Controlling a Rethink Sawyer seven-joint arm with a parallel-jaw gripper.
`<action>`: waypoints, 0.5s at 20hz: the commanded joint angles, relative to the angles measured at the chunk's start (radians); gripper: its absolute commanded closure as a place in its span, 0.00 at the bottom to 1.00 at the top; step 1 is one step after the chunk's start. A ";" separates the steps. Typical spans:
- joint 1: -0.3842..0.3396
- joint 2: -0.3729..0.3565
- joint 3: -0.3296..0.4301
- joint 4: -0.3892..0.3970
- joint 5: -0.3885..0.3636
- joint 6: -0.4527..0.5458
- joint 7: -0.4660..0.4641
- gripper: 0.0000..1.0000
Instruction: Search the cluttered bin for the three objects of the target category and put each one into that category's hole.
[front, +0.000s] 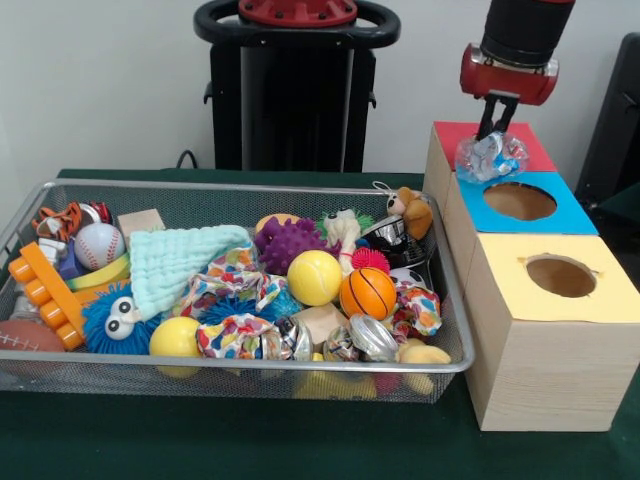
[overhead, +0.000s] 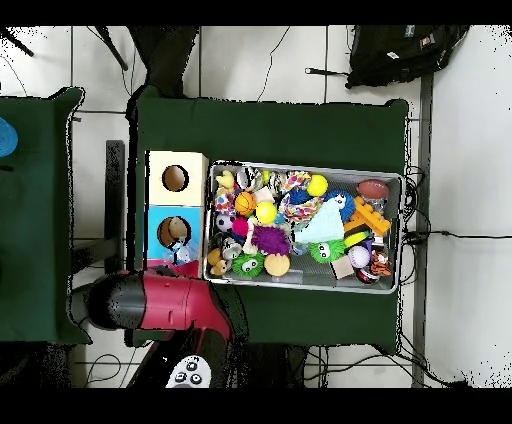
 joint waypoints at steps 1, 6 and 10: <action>-0.034 0.049 0.016 -0.097 0.019 0.053 0.203 1.00; -0.041 0.068 0.020 -0.114 0.018 0.047 0.199 1.00; -0.049 0.090 0.021 -0.139 0.018 0.041 0.196 1.00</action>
